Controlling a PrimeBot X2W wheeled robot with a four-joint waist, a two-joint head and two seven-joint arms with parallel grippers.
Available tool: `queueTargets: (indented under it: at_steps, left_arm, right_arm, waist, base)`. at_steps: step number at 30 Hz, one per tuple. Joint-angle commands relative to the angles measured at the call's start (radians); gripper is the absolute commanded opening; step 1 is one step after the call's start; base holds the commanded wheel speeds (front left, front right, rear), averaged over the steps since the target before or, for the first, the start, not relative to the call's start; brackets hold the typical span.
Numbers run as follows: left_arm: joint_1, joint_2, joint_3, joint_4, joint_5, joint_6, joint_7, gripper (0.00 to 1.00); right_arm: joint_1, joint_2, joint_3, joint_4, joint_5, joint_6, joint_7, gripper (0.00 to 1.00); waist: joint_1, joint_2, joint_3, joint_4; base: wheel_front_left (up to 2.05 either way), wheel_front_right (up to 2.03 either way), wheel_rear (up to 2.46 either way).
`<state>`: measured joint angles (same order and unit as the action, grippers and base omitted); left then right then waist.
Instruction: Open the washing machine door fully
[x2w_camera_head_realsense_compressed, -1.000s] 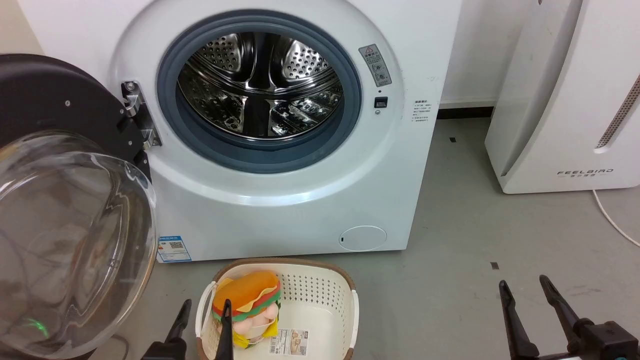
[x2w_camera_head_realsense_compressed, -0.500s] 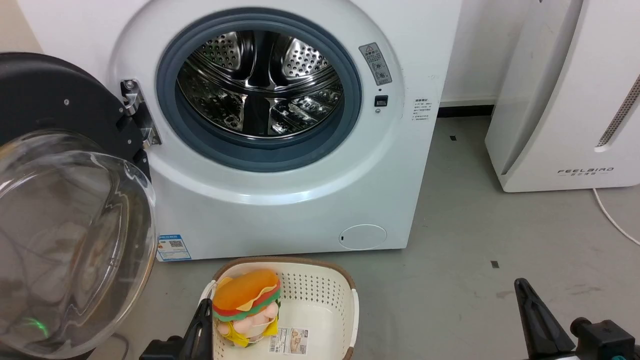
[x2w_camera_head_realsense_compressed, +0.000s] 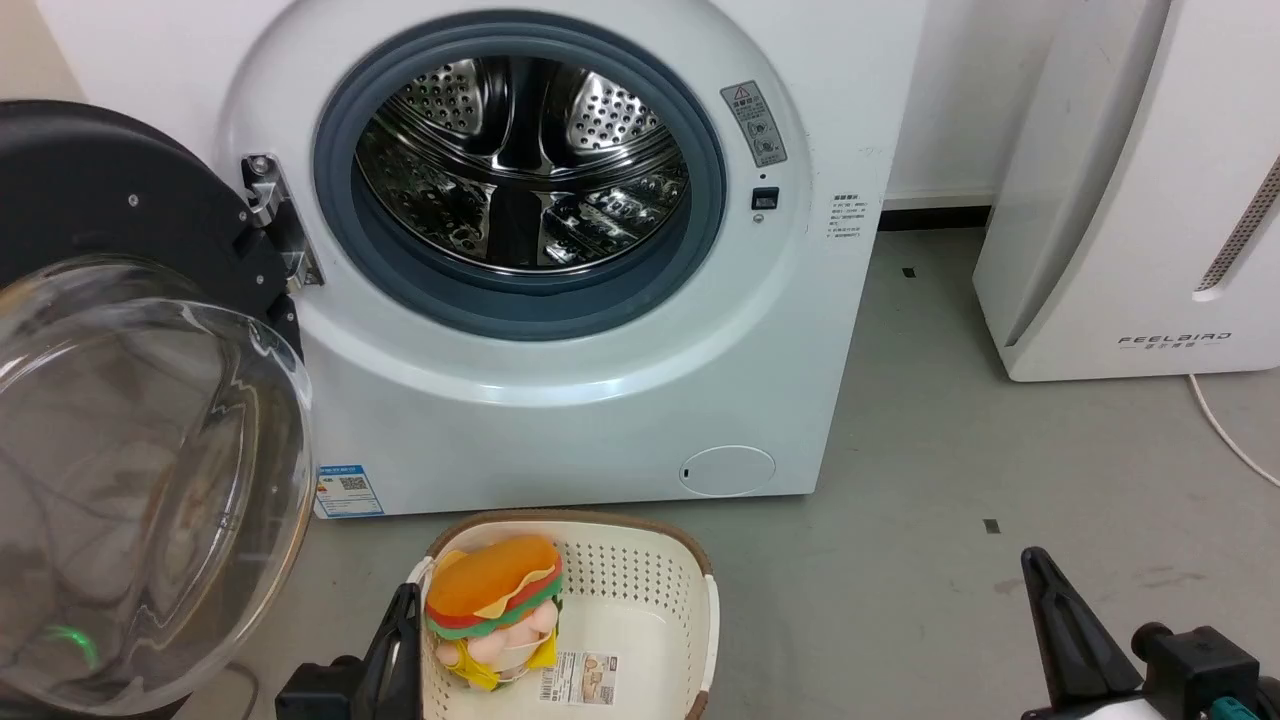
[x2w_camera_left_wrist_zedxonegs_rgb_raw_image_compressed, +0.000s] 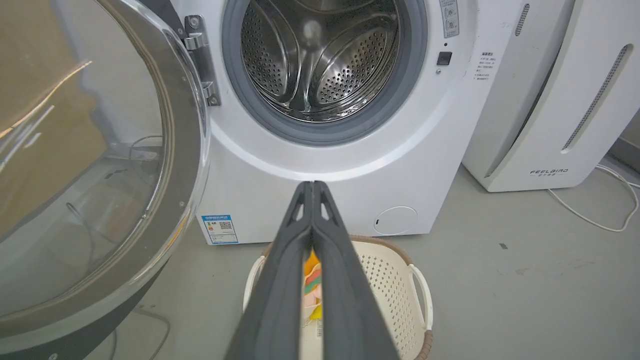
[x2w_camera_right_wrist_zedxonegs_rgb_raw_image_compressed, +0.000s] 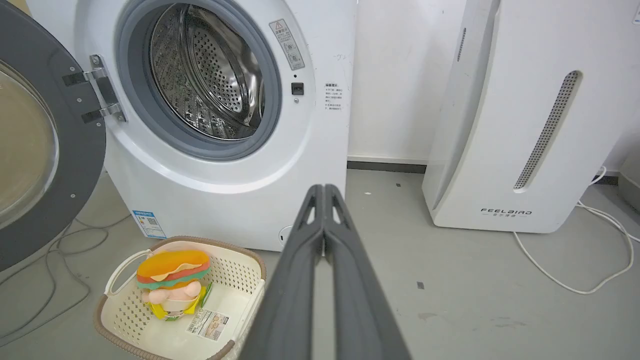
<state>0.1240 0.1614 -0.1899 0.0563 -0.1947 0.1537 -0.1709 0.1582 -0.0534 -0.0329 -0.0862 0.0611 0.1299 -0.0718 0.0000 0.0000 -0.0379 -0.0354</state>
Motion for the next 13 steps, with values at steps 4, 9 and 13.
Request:
queueTargets:
  at_steps: [4,9,13]
  left_arm:
    - [-0.018,-0.009,0.012,-0.007,0.014,-0.014,0.009,0.0]
    - [-0.023,-0.015,0.022,-0.009,0.024,-0.021,0.018,0.0]
    - [-0.028,-0.019,0.029,-0.011,0.031,-0.027,0.024,0.0]
  right_arm:
    - [-0.02,0.001,0.002,0.006,-0.009,0.0,0.003,0.0]
    - [-0.027,0.001,0.004,0.01,-0.011,0.0,0.007,0.0]
    - [-0.033,0.001,0.005,0.014,-0.014,0.0,0.01,0.0]
  waist:
    - [0.0,0.0,0.002,0.002]
    - [0.0,0.0,0.004,0.003]
    - [0.0,0.0,0.005,0.005]
  base:
    - [0.0,0.0,0.0]
    - [0.0,0.0,0.0]
    - [0.0,0.0,0.0]
